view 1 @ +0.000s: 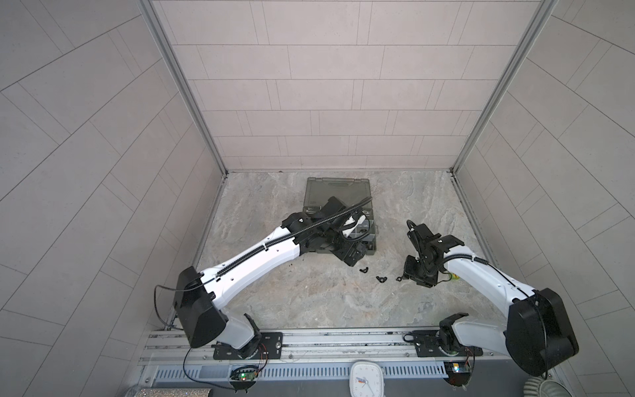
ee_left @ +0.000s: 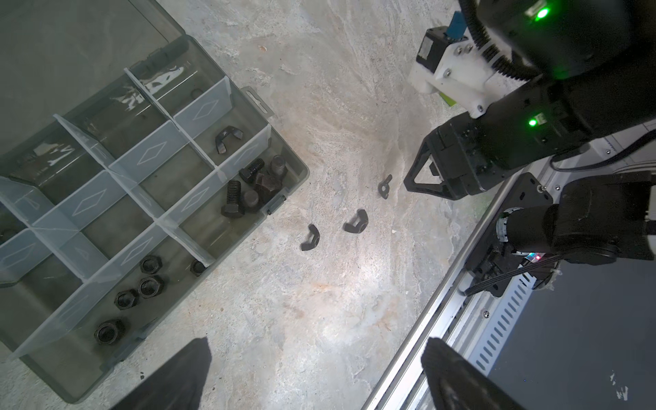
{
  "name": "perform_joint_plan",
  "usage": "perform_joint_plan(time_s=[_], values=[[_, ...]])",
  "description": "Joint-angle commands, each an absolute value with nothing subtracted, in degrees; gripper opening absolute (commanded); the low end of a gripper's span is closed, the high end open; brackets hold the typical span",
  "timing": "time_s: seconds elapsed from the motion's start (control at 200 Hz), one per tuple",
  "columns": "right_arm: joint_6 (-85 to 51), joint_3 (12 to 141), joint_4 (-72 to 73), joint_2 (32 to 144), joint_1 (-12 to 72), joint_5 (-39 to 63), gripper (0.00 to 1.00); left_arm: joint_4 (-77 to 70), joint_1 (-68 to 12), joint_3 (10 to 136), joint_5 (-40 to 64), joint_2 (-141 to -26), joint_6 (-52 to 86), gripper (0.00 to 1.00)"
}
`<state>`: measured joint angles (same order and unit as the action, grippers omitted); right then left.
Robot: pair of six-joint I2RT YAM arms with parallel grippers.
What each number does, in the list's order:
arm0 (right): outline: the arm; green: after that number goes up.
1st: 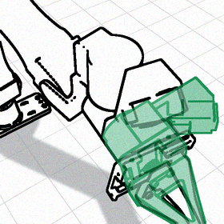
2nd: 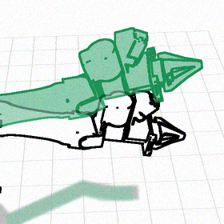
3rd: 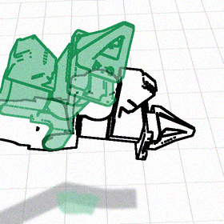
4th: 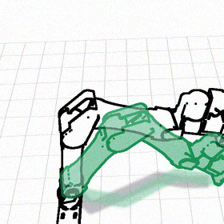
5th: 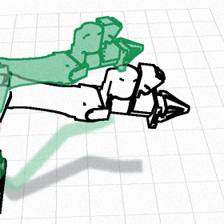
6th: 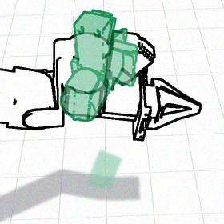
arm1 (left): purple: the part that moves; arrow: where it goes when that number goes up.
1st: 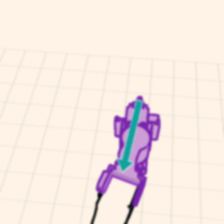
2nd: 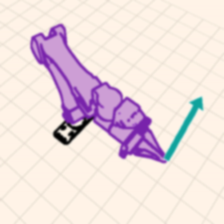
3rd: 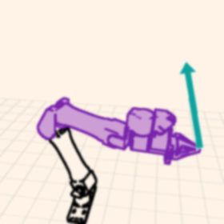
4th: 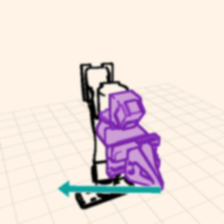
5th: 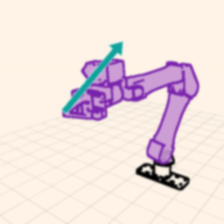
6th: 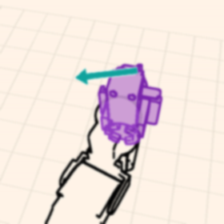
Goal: Sort the screws and nuts into containers
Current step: Pick up the nut from the bottom-right of the table.
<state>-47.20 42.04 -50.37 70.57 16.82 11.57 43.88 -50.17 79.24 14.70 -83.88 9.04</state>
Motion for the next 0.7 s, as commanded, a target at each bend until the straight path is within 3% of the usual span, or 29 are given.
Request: perform_joint_plan(time_s=[0.0, 0.696], values=[[-52.15, 41.18, -47.62, 69.63, 16.70, 9.68, 0.51, 45.00, -51.31, 77.82, 13.28, -81.21, 9.75, 1.00], [-56.86, 43.49, -41.30, 79.16, 19.25, 10.28, 0.46, 46.21, -51.83, 75.87, 10.93, -78.32, 7.86, 1.00]])
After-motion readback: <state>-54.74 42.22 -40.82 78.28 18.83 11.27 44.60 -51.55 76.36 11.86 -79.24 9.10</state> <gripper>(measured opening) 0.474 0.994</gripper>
